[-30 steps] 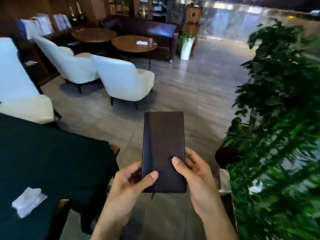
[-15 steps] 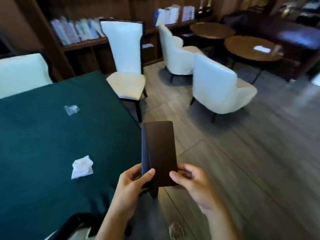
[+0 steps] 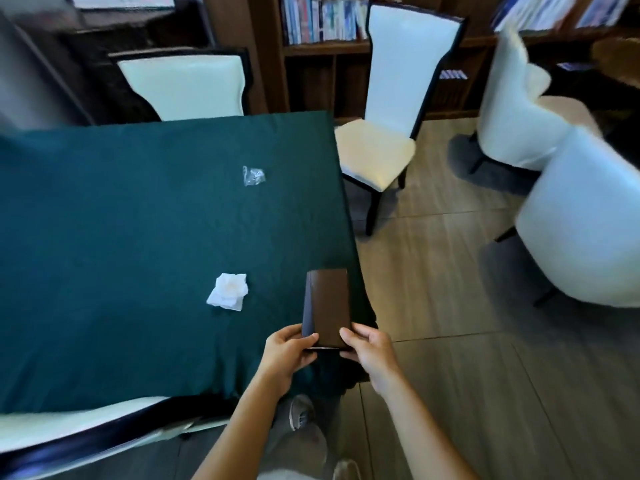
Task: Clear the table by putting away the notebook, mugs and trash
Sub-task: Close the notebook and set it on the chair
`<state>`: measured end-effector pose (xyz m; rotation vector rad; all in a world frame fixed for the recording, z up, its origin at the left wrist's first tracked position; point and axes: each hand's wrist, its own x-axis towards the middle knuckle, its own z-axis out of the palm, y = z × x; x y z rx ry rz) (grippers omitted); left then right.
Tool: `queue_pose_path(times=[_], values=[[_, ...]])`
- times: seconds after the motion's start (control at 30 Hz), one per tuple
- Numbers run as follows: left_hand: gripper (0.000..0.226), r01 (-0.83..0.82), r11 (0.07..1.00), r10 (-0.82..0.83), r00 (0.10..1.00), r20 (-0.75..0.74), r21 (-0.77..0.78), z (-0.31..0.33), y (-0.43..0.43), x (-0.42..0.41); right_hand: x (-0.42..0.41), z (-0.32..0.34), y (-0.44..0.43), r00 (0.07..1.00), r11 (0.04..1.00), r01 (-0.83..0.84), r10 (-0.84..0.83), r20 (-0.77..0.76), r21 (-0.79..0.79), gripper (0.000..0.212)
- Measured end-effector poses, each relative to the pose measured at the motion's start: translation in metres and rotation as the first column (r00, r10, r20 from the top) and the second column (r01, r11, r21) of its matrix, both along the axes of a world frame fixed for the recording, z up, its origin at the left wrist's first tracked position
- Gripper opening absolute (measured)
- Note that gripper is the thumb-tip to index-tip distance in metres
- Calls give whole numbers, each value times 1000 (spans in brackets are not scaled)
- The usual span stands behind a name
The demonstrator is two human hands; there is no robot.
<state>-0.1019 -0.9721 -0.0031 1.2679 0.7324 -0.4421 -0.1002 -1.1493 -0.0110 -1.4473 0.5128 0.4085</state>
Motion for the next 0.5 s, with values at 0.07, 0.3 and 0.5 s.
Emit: queue_pose_path(times=[0.07, 0.3, 0.5], values=[[27, 1, 998, 2, 999, -54, 65, -18, 0, 9, 10, -21, 4, 999, 999, -17, 15, -47, -48, 28], [37, 161, 894, -123, 986, -116, 418, -49, -2, 3, 9, -63, 4, 989, 869, -116, 56, -138, -481, 37], [38, 328, 582, -327, 932, -156, 744, -43, -9, -6, 7, -63, -4, 975, 743, -218, 196, -106, -633, 32]])
